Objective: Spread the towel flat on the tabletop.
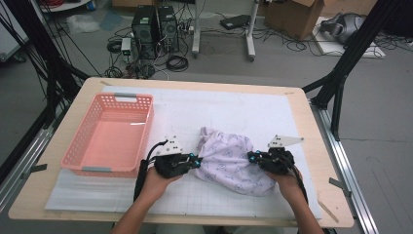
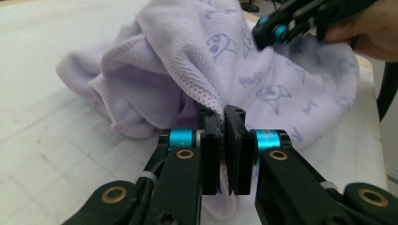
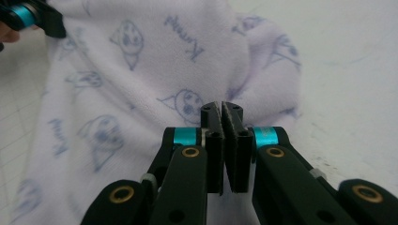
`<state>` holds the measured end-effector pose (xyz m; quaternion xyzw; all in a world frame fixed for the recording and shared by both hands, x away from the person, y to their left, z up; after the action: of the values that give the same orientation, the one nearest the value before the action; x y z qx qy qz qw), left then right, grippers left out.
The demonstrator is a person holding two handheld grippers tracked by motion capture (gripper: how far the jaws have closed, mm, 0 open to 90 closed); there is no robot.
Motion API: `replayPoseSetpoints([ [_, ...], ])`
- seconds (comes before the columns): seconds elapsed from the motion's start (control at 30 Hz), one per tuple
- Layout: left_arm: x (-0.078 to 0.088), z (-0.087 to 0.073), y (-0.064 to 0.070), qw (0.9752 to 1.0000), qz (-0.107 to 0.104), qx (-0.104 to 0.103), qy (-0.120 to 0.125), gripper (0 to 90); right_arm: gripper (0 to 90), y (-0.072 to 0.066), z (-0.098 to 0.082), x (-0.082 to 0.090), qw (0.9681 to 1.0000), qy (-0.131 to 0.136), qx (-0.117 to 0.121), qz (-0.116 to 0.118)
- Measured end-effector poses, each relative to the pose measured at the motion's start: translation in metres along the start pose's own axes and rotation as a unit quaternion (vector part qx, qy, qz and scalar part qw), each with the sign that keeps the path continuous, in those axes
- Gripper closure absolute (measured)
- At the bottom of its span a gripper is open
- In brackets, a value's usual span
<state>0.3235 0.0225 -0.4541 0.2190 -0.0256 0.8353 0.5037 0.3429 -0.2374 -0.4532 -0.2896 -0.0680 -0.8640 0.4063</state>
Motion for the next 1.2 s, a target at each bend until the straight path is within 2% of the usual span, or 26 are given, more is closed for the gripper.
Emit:
replayPoseSetpoints([
  [0.1,0.003,-0.008,0.005,0.9999,-0.005,-0.002,-0.009,84.9,87.8,-0.010,-0.002,0.017,0.9998,0.005,0.016,0.013],
  [0.17,0.003,-0.012,0.009,0.9997,-0.007,-0.008,-0.023,84.6,87.8,-0.019,-0.008,0.024,0.9994,-0.005,0.027,0.023],
  [0.23,0.004,-0.011,0.011,0.9997,-0.007,-0.006,-0.023,81.8,87.8,-0.029,-0.016,0.028,0.9985,-0.017,0.039,0.033],
  [0.27,0.004,-0.008,0.009,0.9999,0.000,-0.001,-0.017,75.8,87.8,-0.033,-0.020,0.028,0.9980,-0.025,0.047,0.035],
  [0.3,0.005,-0.004,0.007,0.9999,0.006,0.012,-0.009,63.1,87.8,-0.035,-0.024,0.027,0.9975,-0.032,0.053,0.035],
  [0.33,0.006,0.001,0.005,0.9997,0.007,0.023,0.002,55.9,87.8,-0.037,-0.027,0.026,0.9972,-0.036,0.057,0.034],
  [0.43,0.005,0.019,0.000,0.9991,0.011,0.034,0.022,45.0,87.8,-0.039,-0.032,0.022,0.9973,-0.035,0.054,0.036],
  [0.5,0.002,0.034,-0.001,0.9992,0.011,0.025,0.030,43.7,87.8,-0.039,-0.032,0.021,0.9973,-0.032,0.055,0.037],
  [0.63,-0.013,0.060,-0.004,0.9994,0.007,0.015,0.030,43.8,87.7,-0.041,-0.030,0.020,0.9971,-0.031,0.060,0.035],
  [0.73,-0.033,0.071,-0.002,0.9998,0.000,0.008,0.017,43.0,87.7,-0.042,-0.030,0.018,0.9970,-0.031,0.062,0.034],
  [0.83,-0.055,0.073,-0.002,0.9999,-0.002,0.010,-0.007,41.6,87.7,-0.044,-0.028,0.016,0.9966,-0.031,0.068,0.037],
  [0.93,-0.073,0.066,-0.011,0.9990,0.014,0.031,-0.030,38.4,87.7,-0.049,-0.027,0.012,0.9960,-0.032,0.072,0.041],
  [0.97,-0.076,0.062,-0.013,0.9984,0.014,0.039,-0.039,39.9,87.7,-0.050,-0.026,0.011,0.9957,-0.032,0.075,0.043],
  [1.0,-0.078,0.059,-0.013,0.9982,0.010,0.033,-0.049,46.9,87.7,-0.051,-0.025,0.010,0.9955,-0.033,0.076,0.046],
  [1.07,-0.077,0.055,-0.012,0.9982,0.010,0.008,-0.058,68.9,87.2,-0.051,-0.025,0.008,0.9953,-0.035,0.077,0.047],
  [1.1,-0.075,0.055,-0.012,0.9982,0.007,-0.001,-0.060,74.2,86.8,-0.052,-0.025,0.008,0.9953,-0.035,0.076,0.050],
  [1.13,-0.072,0.055,-0.011,0.9985,0.007,-0.005,-0.054,76.9,85.3,-0.052,-0.024,0.008,0.9953,-0.034,0.073,0.053],
  [1.2,-0.065,0.057,-0.009,0.9990,0.007,-0.013,-0.042,78.2,71.8,-0.049,-0.020,0.011,0.9958,-0.026,0.064,0.061],
])
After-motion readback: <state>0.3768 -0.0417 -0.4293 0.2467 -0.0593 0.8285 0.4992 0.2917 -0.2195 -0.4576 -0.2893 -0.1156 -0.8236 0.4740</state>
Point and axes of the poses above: each handheld gripper's, and its own axes: x roughly backward along the jaws, z roughly out of its top, y roughly to its right, the point moved 7 cm from there along -x, roughly forward along the jaws, and after that the axes turned 1 degree about y, right-handed, at the moved point
